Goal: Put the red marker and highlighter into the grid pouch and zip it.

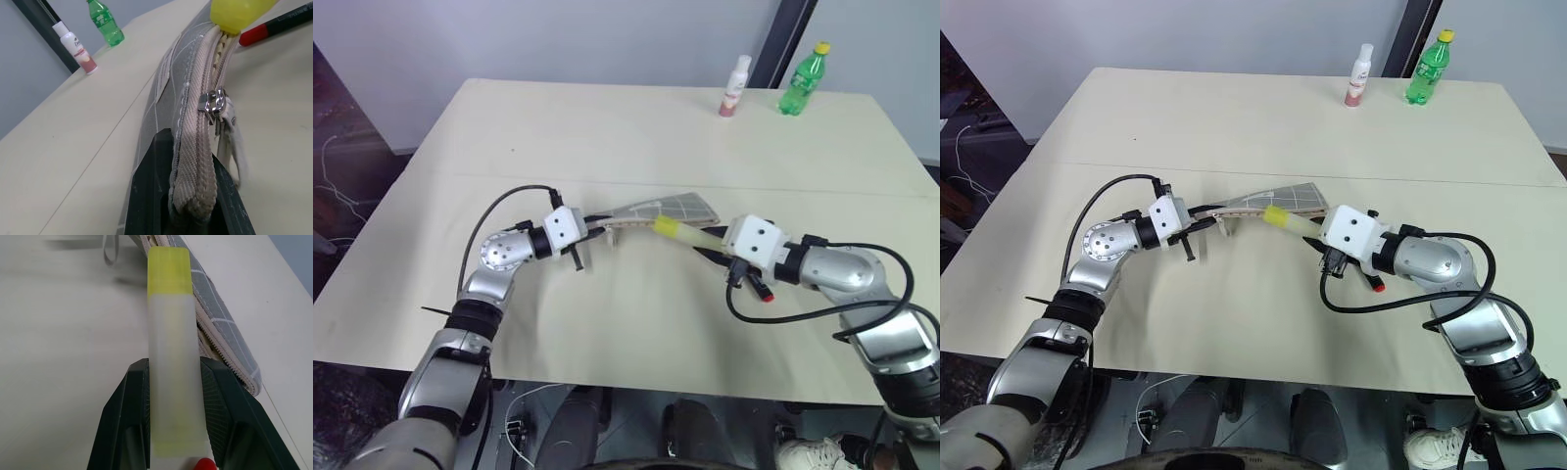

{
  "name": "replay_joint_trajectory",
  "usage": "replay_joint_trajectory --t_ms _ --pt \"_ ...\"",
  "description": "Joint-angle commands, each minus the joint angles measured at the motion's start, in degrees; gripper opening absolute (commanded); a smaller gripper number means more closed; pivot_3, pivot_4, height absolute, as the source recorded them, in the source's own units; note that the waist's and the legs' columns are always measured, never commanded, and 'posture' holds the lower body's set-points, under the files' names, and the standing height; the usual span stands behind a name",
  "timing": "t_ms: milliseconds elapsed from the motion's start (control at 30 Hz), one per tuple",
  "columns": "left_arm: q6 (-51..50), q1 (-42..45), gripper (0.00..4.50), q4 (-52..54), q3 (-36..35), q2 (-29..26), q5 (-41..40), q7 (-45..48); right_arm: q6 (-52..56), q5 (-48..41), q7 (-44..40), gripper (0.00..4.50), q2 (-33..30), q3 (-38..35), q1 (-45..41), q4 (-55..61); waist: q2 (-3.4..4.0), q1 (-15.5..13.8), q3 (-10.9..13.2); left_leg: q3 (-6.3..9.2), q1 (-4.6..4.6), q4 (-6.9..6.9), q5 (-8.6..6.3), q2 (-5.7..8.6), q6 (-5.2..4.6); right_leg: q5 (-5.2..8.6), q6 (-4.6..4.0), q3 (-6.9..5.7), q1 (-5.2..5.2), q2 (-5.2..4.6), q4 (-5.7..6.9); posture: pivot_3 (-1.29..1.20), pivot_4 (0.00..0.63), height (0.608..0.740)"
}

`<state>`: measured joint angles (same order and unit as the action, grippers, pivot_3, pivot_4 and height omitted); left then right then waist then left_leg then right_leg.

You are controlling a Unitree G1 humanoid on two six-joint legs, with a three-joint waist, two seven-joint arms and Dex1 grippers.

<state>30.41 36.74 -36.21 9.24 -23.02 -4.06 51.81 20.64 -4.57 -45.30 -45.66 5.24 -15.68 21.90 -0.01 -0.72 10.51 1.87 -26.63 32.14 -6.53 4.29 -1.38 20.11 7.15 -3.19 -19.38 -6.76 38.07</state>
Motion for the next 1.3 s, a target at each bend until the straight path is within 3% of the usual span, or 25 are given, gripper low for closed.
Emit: replay_joint_trajectory --t_ms 33,333,633,1300 --pt "0.6 0.5 0.00 2.8 -1.2 -0.1 -0.9 0.1 -0.9 0.8 0.0 0.88 0.1 -0.3 -0.7 0.1 0.00 0.0 0.0 0.00 0.00 0.00 0.00 0.00 0.00 0.00 0.00 0.00 0.00 0.00 0.00 0.00 0.150 0.740" --pt "0.5 -0.6 0.00 4.5 -0.1 0.1 0.3 -0.1 -1.0 3.5 -0.7 0.88 0.1 2.4 -1.4 -1.1 0.00 0.0 0.0 0.00 0.00 0.00 0.00 0.00 0.00 0.00 0.00 0.00 0.00 0.01 0.00 0.00 0.150 0.740" --pt "-0.6 -1.1 0.00 5.5 0.2 0.2 1.6 -1.1 0.5 -0.7 -4.1 0.88 2.0 2.9 -1.4 2.9 0.00 0.0 0.0 0.00 0.00 0.00 0.00 0.00 0.00 0.00 0.00 0.00 0.00 0.01 0.00 0.00 0.150 0.740" --pt "6.7 -1.7 0.00 3.6 2.0 -1.7 7.3 -2.5 10.4 -7.4 -1.6 0.88 2.4 -3.9 -2.1 1.3 0.00 0.0 0.0 0.00 0.01 0.00 0.00 0.00 0.01 -0.01 0.00 0.00 -0.01 0.00 0.00 0.00 0.150 0.740"
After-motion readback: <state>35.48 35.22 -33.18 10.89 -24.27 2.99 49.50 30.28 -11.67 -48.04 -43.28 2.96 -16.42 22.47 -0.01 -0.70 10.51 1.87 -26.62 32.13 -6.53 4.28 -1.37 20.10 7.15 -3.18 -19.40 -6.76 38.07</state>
